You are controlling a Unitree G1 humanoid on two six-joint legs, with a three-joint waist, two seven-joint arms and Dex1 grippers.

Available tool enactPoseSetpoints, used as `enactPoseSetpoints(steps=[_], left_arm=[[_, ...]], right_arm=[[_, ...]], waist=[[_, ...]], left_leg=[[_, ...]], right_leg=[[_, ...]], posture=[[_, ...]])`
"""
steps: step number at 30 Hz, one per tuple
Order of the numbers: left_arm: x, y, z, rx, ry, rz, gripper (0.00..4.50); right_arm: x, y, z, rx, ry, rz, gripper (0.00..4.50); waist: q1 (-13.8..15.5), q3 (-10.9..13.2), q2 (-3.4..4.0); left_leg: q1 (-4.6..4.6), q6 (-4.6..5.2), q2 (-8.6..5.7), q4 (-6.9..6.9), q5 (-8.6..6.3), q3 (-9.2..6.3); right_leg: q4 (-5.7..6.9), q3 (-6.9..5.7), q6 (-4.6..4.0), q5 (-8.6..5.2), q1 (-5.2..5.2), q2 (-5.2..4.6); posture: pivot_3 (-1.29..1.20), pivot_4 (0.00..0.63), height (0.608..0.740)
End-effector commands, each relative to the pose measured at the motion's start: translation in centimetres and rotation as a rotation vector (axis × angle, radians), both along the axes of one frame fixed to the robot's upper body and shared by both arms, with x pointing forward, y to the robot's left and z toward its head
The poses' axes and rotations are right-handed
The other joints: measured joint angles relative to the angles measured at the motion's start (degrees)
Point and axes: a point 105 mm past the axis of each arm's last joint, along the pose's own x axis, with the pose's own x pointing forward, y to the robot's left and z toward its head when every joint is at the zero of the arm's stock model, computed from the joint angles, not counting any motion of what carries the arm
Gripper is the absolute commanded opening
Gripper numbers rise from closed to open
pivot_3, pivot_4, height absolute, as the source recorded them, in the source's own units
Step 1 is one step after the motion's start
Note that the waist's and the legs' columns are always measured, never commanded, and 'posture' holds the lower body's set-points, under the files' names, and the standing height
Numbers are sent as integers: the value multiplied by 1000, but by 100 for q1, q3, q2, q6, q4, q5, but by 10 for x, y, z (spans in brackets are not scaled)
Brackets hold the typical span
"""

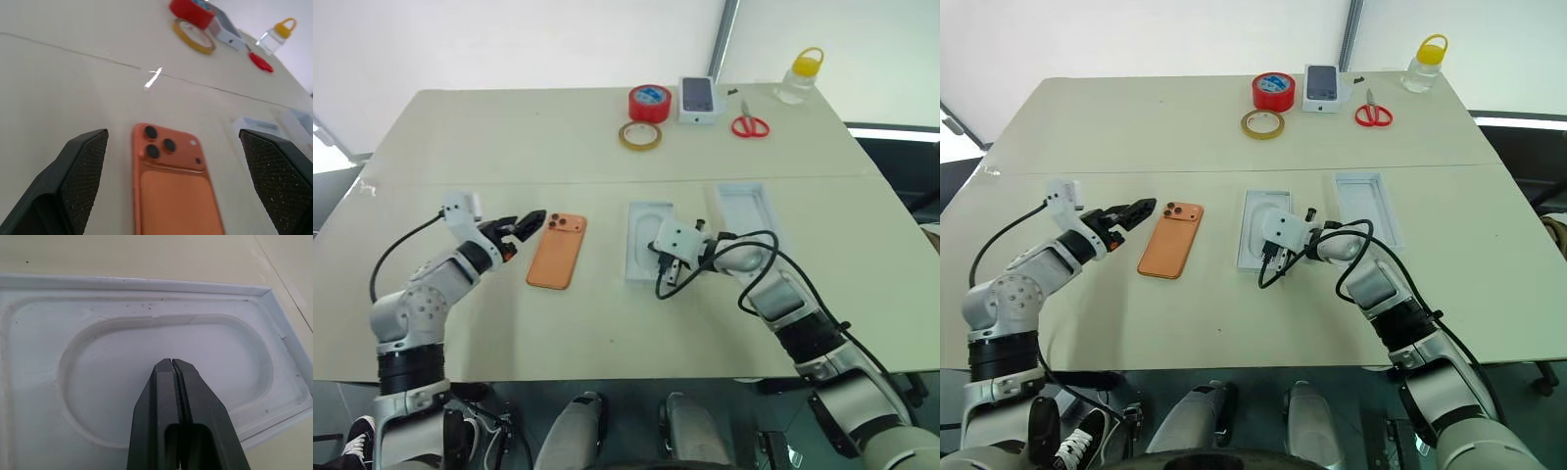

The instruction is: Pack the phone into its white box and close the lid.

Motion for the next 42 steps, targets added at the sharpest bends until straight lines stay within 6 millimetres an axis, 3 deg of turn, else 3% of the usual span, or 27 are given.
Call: enactPoseSetpoints(steps=[1, 6, 13, 18, 23, 33, 42], left_arm=[[-2, 10, 12, -122, 24, -17, 4500], [-10, 17, 6, -212, 148, -116, 4500], [-19, 2, -8, -151, 281, -262, 4500], [-27, -7, -21, -106, 343, -354, 4500], [-26, -9, -32, -89, 373, -385, 4500], [-18, -23, -47, -50, 393, -446, 4500], [-18, -32, -51, -86, 391, -474, 4500]], right_arm=[[15, 6, 44, 140, -102, -36, 26], [9, 46, 75, 337, -55, 33, 26], [-13, 89, 55, 243, 10, 141, 26], [-18, 100, 29, 86, 202, 108, 26], [-26, 123, 40, 94, 258, 136, 26], [-10, 127, 7, -47, 247, 21, 26], [2, 124, 9, -55, 204, -1, 26]], waist=[[11, 1, -1], [-18, 1, -2], [-5, 1, -2], [-9, 0, 0], [-9, -2, 2], [26, -14, 12], [18, -35, 33]], left_leg=[[-1, 0, 0, 0, 0, -1], [-7, -2, 0, 0, 1, -3], [-6, -5, -2, -4, 3, -4], [-6, -7, -2, -5, 4, -4], [-6, -7, -2, -11, 4, -4], [-4, -8, -9, -12, 4, -5], [-1, -7, -10, -12, 4, -6]], right_leg=[[0, 0, 0, 0, -1, 0], [6, -1, 0, 0, -9, 0], [10, 0, 0, 0, -39, -1], [14, 3, -1, 0, -44, -1], [18, 4, -2, 1, -49, -2], [20, 1, -2, 1, -47, -8], [21, 2, -2, 1, -43, -8]], posture=[[0, 150, 740], [0, 150, 740], [0, 150, 740], [0, 150, 740], [0, 150, 740], [0, 150, 740], [0, 150, 740]])
